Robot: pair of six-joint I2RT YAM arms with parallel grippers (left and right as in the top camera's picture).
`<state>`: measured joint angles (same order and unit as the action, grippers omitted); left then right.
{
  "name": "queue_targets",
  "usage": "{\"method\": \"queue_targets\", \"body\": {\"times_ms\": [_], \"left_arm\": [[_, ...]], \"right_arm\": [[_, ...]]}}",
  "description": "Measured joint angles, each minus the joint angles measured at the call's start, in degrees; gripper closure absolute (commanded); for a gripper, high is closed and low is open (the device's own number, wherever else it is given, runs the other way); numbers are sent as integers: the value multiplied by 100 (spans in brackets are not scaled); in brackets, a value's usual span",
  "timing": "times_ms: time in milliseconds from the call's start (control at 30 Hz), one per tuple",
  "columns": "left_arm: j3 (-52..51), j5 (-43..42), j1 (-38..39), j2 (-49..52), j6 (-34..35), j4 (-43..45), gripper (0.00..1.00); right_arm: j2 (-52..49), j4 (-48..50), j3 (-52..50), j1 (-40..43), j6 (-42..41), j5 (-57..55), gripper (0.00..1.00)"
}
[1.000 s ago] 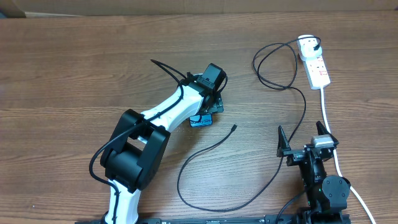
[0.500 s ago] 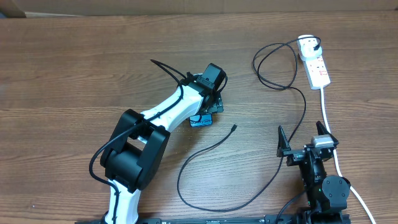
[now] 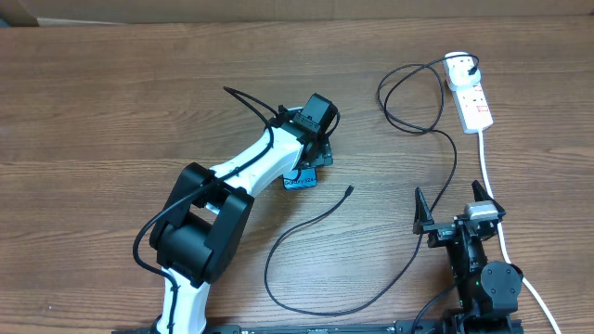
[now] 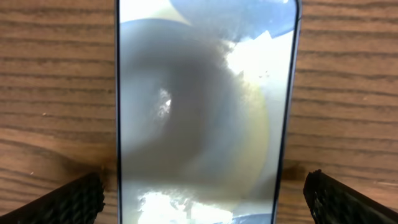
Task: Plug charger to phone and switch on socket
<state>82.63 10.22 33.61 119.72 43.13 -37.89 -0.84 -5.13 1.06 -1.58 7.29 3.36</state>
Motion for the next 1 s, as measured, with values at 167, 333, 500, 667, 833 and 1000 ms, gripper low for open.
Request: {"method": "queue_targets", "body": {"times_ms": [167, 333, 500, 667, 833, 1000], "left_arm": [[-2, -4, 0, 0, 0, -203, 3], [-2, -7, 0, 0, -2, -245, 6], [-2, -7, 0, 0, -2, -258, 5], [-2, -4, 0, 0, -2, -258, 11], [-2, -7, 0, 0, -20, -256, 21], [-2, -7, 0, 0, -20, -256, 24]], "right_arm": [[0, 2, 0, -2, 4, 2, 0], [0, 2, 0, 0, 4, 0, 0], [0, 0, 0, 0, 4, 0, 0], [0, -2, 0, -2, 0, 0, 0], [0, 0, 0, 0, 2, 2, 0], [0, 0, 0, -2, 4, 0, 0]]}}
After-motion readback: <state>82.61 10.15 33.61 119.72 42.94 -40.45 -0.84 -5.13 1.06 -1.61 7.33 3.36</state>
